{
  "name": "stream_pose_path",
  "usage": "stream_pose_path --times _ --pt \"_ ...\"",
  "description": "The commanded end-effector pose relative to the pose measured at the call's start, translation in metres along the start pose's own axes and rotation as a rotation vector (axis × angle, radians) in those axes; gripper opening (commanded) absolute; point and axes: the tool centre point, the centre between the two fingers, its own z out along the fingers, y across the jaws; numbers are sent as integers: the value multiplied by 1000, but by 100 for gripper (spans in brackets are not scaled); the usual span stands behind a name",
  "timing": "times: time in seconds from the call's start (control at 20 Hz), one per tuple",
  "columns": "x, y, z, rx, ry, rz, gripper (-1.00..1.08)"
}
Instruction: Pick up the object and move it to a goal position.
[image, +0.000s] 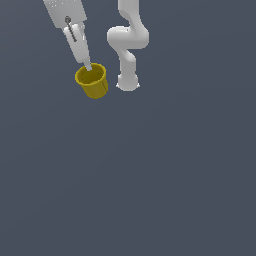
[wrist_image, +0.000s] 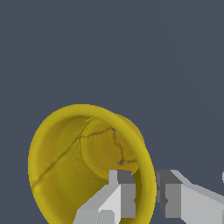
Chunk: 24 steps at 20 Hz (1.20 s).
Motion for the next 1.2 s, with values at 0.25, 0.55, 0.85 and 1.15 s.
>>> stream_pose_path --times 0.25,0.55,0.85,1.15 --pt "24 0 -69 3 0 -3 -100" --pt "40 -1 -112 4 -2 -5 -100" --pt "51 -2 -139 5 -3 -6 -100" --pt "56 -3 -154 5 -4 -7 -100"
